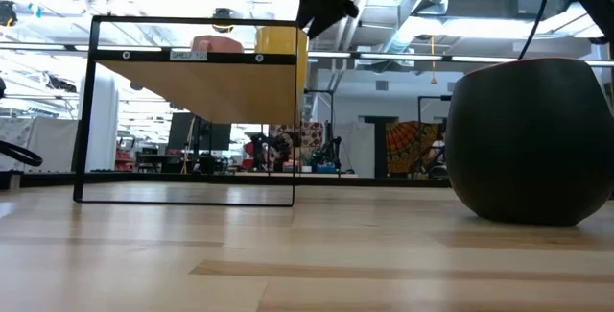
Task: Place coffee mugs
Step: Put the orange mug on the shelf
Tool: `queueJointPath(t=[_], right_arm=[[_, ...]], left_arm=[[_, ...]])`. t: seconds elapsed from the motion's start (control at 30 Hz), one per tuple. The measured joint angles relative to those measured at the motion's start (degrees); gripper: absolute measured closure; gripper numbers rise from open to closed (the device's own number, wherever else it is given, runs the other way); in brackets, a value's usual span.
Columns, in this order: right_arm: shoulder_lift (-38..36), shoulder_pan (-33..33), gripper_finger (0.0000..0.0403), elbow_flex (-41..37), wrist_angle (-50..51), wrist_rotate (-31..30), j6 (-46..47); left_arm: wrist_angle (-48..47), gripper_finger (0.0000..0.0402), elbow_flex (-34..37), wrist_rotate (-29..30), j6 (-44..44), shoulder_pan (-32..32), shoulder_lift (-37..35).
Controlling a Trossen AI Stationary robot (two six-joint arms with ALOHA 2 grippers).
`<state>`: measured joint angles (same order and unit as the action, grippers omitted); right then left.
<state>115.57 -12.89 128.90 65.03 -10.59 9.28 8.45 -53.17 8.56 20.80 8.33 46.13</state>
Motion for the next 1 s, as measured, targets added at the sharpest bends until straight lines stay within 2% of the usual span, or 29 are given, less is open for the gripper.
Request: queueJointPath(t=[0.13, 0.23, 0.33, 0.43, 0.57, 0.7, 0.8, 0.9, 1.0], right_arm=[[-1.7, 0.3, 0.0174, 3.1, 5.6, 0.2, -3.0], [-5.0, 0.6, 0.0175, 2.5, 13.8, 0.1, -4.1], [-9.6, 1.3, 0.0175, -2.0, 18.1, 0.1, -4.3], [-16.1, 2.3, 0.0175, -10.7, 17.5, 0.1, -2.3], [-28.9, 4.2, 0.0175, -28.0, 9.9, -0.2, 3.4], [-43.1, 8.0, 0.0175, -47.5, -3.7, -0.2, 14.1], [-52.5, 12.2, 0.0175, -59.9, -15.7, -0.2, 21.7], [-59.1, 16.0, 0.0175, -68.2, -25.3, -0.2, 26.7], [-62.7, 18.0, 0.0175, -72.1, -30.6, -0.2, 29.8]], left_arm=[[0.0, 0.0221, 0.0, 0.0, -0.2, 0.0, 0.0], [-0.3, 0.0221, 0.0, -0.3, -0.2, 0.0, 0.0], [-2.4, 0.0221, 0.0, -1.6, -0.4, -0.1, 0.0], [-4.5, 0.0221, 0.0, -4.4, -3.1, -1.3, 0.0], [-5.7, 0.0221, 0.1, -3.6, -5.3, -5.2, 1.5], [-4.7, 0.0221, 0.6, -0.1, -8.3, -9.1, 3.3], [-0.1, 0.0221, 3.5, 2.0, -8.3, -10.7, 4.7], [6.2, 0.0221, 7.0, 2.4, -6.7, -11.1, 6.0], [10.0, 0.0221, 9.2, 2.3, -4.9, -11.2, 6.1]])
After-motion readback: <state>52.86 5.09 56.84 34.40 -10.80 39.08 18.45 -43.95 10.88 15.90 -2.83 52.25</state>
